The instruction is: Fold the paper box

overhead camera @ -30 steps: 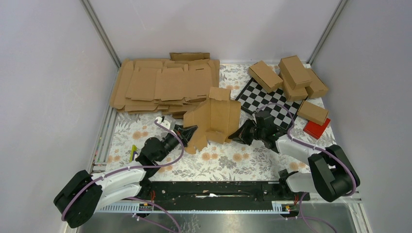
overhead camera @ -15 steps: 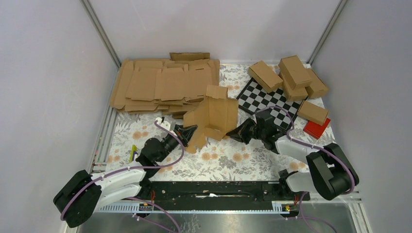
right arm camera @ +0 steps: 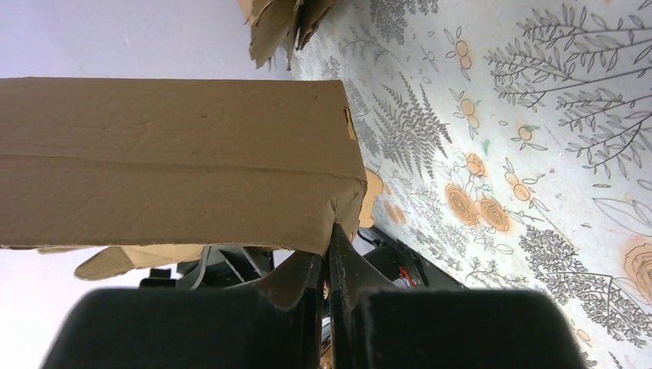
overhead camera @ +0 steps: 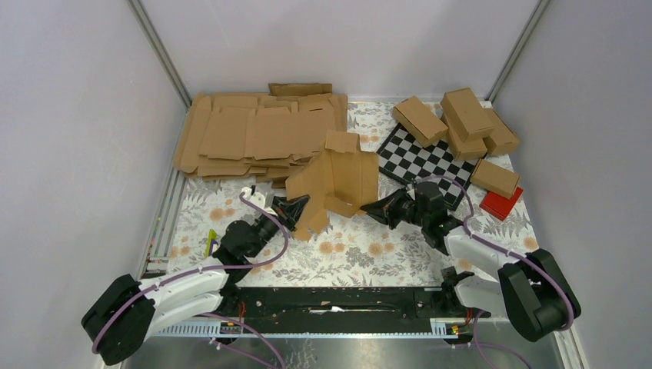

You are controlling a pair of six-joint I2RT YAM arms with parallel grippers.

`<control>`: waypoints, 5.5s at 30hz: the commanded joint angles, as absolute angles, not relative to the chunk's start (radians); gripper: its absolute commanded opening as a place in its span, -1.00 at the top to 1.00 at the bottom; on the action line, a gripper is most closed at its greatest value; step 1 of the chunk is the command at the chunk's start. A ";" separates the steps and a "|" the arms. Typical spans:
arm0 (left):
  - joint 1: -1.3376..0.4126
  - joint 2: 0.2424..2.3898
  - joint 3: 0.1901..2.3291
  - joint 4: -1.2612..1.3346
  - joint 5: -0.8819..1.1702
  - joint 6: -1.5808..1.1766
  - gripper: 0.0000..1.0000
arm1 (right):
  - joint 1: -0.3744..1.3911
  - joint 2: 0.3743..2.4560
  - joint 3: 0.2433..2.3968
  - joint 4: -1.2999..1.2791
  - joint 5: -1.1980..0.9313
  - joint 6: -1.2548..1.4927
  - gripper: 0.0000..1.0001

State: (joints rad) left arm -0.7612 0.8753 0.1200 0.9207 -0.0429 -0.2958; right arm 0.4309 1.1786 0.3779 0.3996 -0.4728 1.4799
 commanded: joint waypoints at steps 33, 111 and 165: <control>-0.776 0.911 0.057 1.008 0.022 -0.359 1.00 | 0.339 0.994 0.323 0.437 -0.335 1.411 0.81; -0.894 1.056 0.187 0.899 -0.069 -0.250 1.00 | 0.250 0.952 0.362 0.289 -0.187 0.465 -0.99; -0.893 1.056 0.193 0.888 -0.009 -0.264 1.00 | 0.631 1.123 0.337 0.297 -0.097 0.487 -0.40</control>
